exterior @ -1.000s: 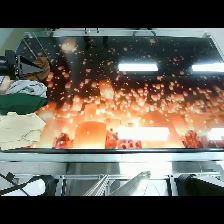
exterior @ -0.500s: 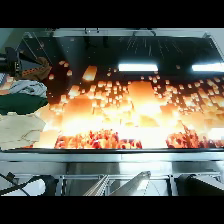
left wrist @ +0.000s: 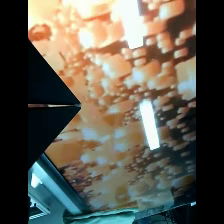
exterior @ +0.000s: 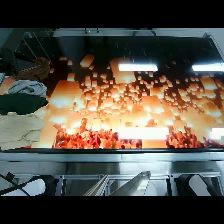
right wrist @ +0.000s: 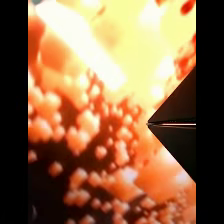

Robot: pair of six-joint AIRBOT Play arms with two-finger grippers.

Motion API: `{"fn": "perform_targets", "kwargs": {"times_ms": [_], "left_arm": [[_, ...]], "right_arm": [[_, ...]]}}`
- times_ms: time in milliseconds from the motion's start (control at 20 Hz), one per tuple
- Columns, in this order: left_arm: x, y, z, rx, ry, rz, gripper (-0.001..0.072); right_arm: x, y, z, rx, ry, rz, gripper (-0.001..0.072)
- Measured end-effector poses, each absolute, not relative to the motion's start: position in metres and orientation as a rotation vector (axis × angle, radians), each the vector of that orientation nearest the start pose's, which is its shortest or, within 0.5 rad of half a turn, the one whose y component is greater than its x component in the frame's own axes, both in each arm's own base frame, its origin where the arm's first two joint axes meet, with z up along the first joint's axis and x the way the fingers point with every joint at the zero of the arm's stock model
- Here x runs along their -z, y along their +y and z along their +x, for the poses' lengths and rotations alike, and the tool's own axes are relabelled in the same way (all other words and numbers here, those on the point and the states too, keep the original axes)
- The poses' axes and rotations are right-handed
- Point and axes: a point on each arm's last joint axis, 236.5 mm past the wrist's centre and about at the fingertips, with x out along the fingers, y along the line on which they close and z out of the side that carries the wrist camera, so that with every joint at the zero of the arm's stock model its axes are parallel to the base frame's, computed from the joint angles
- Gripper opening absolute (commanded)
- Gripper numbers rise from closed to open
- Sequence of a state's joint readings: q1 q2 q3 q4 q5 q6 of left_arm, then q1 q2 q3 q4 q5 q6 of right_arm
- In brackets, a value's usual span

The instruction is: Fold the shirts.

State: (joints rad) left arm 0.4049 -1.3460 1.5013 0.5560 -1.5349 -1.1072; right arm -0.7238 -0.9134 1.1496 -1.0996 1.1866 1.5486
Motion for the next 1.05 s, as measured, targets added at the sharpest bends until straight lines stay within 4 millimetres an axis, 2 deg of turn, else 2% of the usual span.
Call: {"fn": "perform_targets", "kwargs": {"times_ms": [50,150,250,350,400,500,650,1050], "left_arm": [[-0.186,-0.041,0.402,0.686,0.893,-0.538,0.0018],[-0.171,-0.038,0.386,0.658,0.901,-0.567,0.0017],[-0.151,-0.041,0.365,0.631,0.908,-0.593,0.0017],[-0.132,-0.046,0.344,0.595,0.901,-0.609,0.0018],[-0.124,-0.048,0.335,0.577,0.894,-0.613,0.0018],[-0.114,-0.050,0.321,0.545,0.879,-0.618,0.0018],[-0.110,-0.054,0.307,0.534,0.864,-0.609,0.0017],[-0.112,-0.059,0.296,0.538,0.848,-0.591,0.0015]], "right_arm": [[-0.166,-0.111,0.336,0.228,0.749,0.617,0.0017],[-0.166,-0.031,0.350,0.035,0.779,0.559,0.0017],[-0.149,0.048,0.348,-0.134,0.833,0.515,0.0017],[-0.121,0.109,0.339,-0.241,0.880,0.478,0.0016],[-0.108,0.133,0.333,-0.277,0.897,0.467,0.0017],[-0.091,0.159,0.328,-0.310,0.913,0.449,0.0018],[-0.080,0.178,0.323,-0.336,0.926,0.447,0.0018],[-0.071,0.190,0.314,-0.351,0.957,0.459,0.0018]]}}
